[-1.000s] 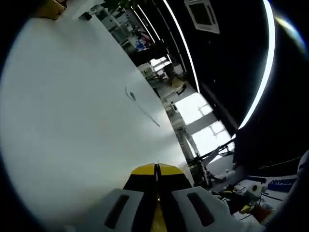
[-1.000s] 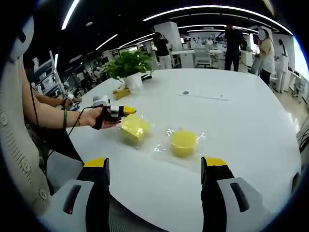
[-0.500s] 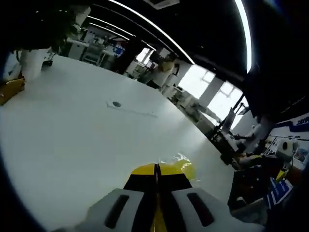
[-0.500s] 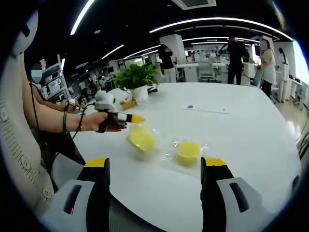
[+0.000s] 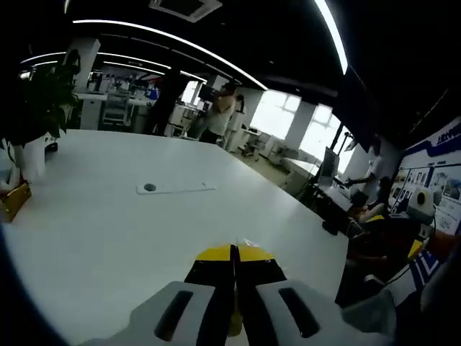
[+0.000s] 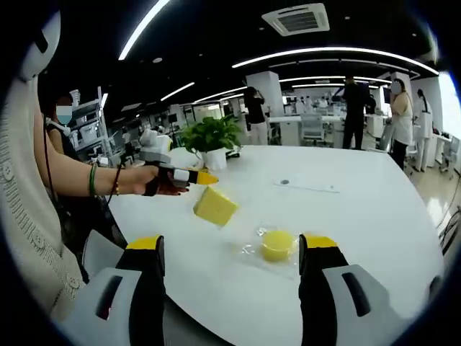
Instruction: Compare the silicone blocks by pressing each to a similar depth, holding the contact briefly, and releasing to observe deformation and rebound differences across the visible hardness samples.
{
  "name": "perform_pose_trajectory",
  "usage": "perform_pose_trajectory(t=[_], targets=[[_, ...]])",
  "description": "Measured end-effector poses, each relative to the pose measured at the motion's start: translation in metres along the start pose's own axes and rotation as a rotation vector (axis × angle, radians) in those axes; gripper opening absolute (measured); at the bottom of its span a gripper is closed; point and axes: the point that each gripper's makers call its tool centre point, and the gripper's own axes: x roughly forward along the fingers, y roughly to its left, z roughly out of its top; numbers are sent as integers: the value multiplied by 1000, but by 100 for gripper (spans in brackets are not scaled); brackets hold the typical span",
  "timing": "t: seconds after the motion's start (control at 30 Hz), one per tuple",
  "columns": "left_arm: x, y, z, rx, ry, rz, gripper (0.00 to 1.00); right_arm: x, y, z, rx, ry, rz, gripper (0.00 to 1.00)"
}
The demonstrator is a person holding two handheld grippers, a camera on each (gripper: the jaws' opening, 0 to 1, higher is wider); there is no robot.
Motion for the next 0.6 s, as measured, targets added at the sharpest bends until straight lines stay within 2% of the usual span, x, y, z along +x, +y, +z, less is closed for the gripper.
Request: perform_pose_trajectory(t=[0.2,0.33,0.6], targets=[[-17,-26,24,115,-37,-12,0,-8,-1,10,-31,-33,13,70],[-28,-43,38,143,-58,-27,0,-9,2,19,-66,-45,33,70],[-51,-72,73,166,-93,-58,0,-1,11,53,-173,-81,109,71]])
